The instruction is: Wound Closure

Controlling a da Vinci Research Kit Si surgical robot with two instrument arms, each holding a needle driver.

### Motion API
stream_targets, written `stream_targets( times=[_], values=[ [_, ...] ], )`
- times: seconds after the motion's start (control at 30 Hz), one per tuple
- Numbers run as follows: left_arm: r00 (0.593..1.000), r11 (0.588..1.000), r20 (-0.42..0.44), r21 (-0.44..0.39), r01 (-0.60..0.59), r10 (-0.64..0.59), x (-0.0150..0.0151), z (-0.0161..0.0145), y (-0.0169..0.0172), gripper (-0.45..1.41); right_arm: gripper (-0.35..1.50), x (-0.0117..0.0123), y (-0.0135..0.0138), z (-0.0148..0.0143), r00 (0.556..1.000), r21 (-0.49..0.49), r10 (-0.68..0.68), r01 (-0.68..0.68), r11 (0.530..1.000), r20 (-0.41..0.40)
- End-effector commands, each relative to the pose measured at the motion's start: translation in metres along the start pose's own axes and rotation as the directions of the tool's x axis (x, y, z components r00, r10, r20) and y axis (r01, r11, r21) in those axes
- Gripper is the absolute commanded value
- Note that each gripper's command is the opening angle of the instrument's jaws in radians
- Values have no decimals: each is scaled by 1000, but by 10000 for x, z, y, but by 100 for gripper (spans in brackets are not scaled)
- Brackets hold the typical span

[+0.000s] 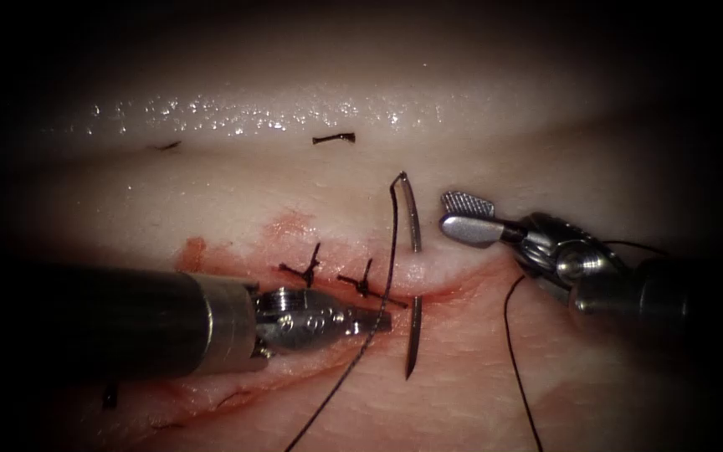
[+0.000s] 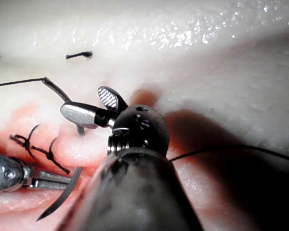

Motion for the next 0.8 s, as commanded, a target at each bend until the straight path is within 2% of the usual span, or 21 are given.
stream_targets(
  times=[0.03,0.13,0.17,0.23,0.33,0.47,0.57,0.8],
  values=[
    [1000,1000,-10,-7,-12,12,1,8,0,-18,130,16,23,-2,1000,-22,-9,8,1000,-12],
    [993,995,-77,-35,-97,94,7,8,6,-14,128,41,48,-21,999,-29,-21,21,999,-26],
    [985,991,-114,-32,-133,129,11,10,8,-9,116,44,51,-28,999,1,-20,20,1000,-32],
    [975,986,-153,-26,-164,158,14,11,8,-1,101,44,50,-33,999,12,-21,21,1000,-45],
    [948,972,-218,5,-235,231,21,10,6,18,101,39,45,-39,998,16,-47,48,999,-51],
    [925,955,-241,27,-295,293,21,10,3,33,106,29,38,-39,996,49,-64,67,997,-58],
    [924,952,-232,50,-302,305,20,10,0,44,99,22,38,-38,995,62,-75,78,995,-62],
    [926,952,-227,117,-281,302,14,4,0,39,81,6,46,-34,994,70,-94,98,993,-59]
  ],
)
